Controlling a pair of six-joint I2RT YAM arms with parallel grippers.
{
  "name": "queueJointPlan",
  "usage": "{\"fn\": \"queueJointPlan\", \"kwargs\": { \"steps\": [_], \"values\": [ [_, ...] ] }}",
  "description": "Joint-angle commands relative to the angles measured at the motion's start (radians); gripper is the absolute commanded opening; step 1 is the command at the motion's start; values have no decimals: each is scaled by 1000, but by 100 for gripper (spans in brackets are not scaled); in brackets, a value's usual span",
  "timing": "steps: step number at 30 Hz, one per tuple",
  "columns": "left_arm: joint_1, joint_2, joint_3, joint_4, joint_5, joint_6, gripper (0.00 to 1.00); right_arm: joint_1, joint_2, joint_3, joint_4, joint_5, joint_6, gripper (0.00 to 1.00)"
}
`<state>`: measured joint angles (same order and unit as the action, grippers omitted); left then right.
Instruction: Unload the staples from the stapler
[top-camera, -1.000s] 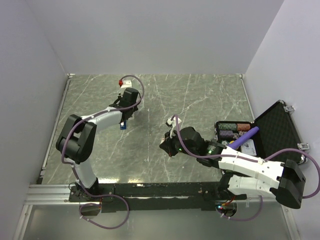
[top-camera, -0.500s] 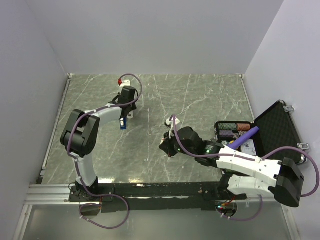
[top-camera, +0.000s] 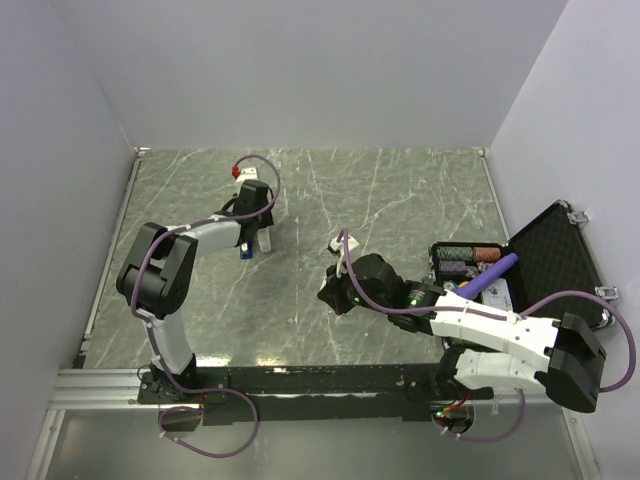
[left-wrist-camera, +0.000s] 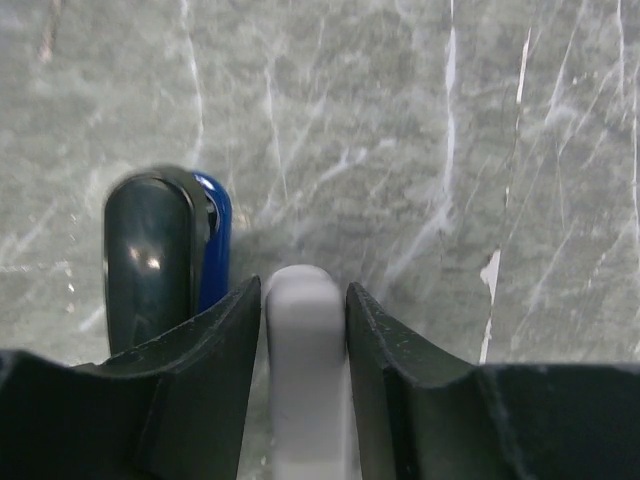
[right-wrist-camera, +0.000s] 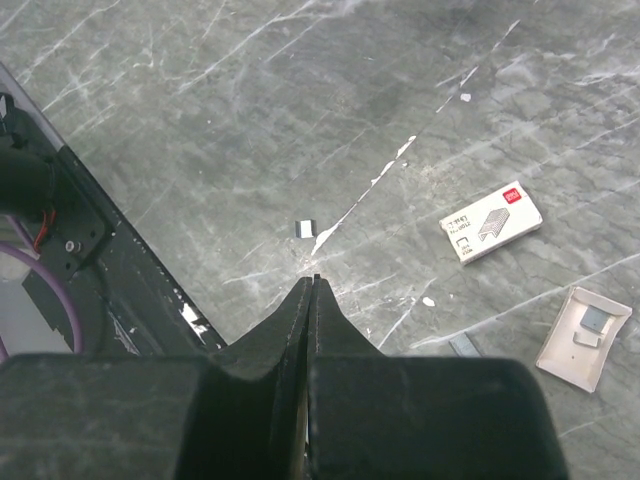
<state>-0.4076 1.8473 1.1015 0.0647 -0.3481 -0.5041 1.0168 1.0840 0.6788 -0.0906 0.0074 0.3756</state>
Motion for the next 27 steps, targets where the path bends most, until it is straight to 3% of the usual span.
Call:
{"fn": "queueJointPlan", "kwargs": {
  "steps": [1,21,24,27],
  "values": [
    [-17,-46,-23,-25,24,-42,45,5,-1,-8,34,-1,14,0],
    [-92,-125,9,-174,-126,-57,49,5,-3,-15,43,-23,17,0],
    [-92,-128,1,-141,-114,-47,40,5,1,-13,45,-23,16,0],
    [-92,-120,18,-135,-101,-33,20,6,4,-12,45,-23,14,0]
  ]
}}
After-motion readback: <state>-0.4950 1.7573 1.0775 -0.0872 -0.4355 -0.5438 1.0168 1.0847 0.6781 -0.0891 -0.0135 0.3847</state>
